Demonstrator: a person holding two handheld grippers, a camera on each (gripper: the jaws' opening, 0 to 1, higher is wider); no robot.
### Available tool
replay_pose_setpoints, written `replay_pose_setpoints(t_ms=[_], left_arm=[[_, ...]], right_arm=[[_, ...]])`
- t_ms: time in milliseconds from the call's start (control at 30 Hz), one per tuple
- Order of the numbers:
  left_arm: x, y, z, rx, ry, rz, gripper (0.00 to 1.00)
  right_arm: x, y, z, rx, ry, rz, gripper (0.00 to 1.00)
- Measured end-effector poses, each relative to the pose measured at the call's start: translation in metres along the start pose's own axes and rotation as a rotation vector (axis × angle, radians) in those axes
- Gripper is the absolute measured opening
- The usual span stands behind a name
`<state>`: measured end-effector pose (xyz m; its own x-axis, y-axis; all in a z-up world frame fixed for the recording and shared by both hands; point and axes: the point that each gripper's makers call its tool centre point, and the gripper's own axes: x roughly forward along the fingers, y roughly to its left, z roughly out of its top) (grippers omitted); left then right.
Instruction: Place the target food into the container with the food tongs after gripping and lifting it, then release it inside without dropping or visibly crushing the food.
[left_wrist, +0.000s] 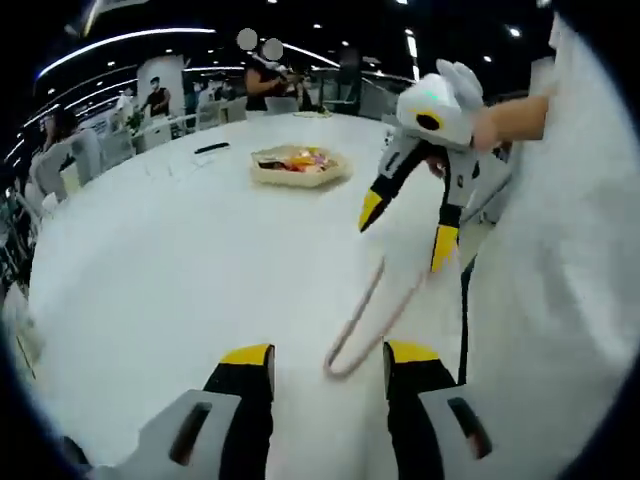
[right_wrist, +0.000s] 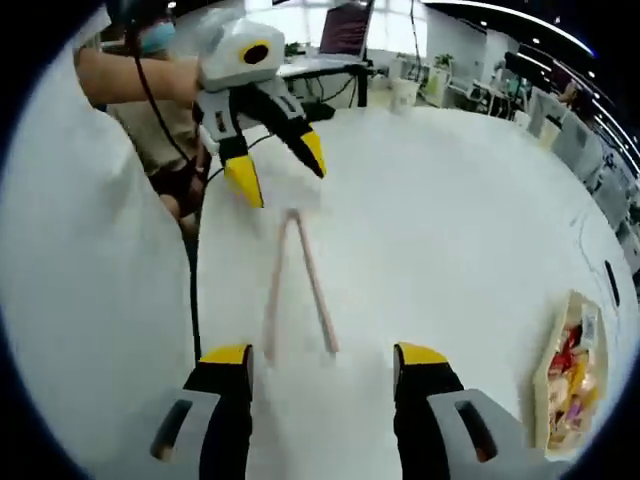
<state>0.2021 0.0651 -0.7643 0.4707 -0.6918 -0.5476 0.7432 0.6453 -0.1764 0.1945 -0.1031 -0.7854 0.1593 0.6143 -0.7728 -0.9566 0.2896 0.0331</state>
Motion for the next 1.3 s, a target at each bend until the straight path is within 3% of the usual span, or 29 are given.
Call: replay_pose_setpoints(t_ms=[33, 167, 233, 300, 367, 500, 667, 900, 1000, 1133, 1300], left_arm=[[-0.010, 0.004, 0.005, -0.034, -0.039, 0.027, 0.48], [-0.063, 0.033, 0.027, -0.199, -0.250, 0.173, 0.60], [-0.085, 0.041, 0.031, -0.227, -0.299, 0.223, 0.68], [-0.100, 0.036, 0.037, -0.238, -0.317, 0.221, 0.85], [-0.109, 0.035, 0.042, -0.212, -0.329, 0.251, 0.95], [-0.112, 0.024, 0.045, -0.191, -0.309, 0.246, 0.96], [-0.105, 0.026, 0.045, -0.208, -0.313, 0.250, 0.97], [-0.107, 0.029, 0.052, -0.263, -0.379, 0.272, 0.99], [-0.107, 0.025, 0.049, -0.275, -0.382, 0.269, 0.99], [-0.107, 0.019, 0.044, -0.282, -0.377, 0.267, 0.99], [-0.108, 0.012, 0.035, -0.315, -0.370, 0.255, 0.99]], right_arm=[[-0.012, -0.004, 0.004, 0.027, -0.037, -0.031, 0.63], [-0.068, -0.017, 0.025, 0.240, -0.287, -0.136, 0.71], [-0.090, -0.026, 0.037, 0.240, -0.405, -0.201, 0.72], [-0.101, -0.037, 0.037, 0.310, -0.455, -0.248, 0.74], [-0.104, -0.043, 0.037, 0.361, -0.491, -0.256, 0.78], [-0.100, -0.045, 0.025, 0.446, -0.480, -0.264, 0.80], [-0.088, -0.042, 0.030, 0.476, -0.499, -0.241, 0.79], [-0.083, -0.038, 0.039, 0.512, -0.534, -0.226, 0.78], [-0.083, -0.036, 0.040, 0.491, -0.557, -0.222, 0.74], [-0.078, -0.031, 0.042, 0.473, -0.533, -0.201, 0.73], [-0.074, -0.032, 0.044, 0.497, -0.549, -0.198, 0.68]])
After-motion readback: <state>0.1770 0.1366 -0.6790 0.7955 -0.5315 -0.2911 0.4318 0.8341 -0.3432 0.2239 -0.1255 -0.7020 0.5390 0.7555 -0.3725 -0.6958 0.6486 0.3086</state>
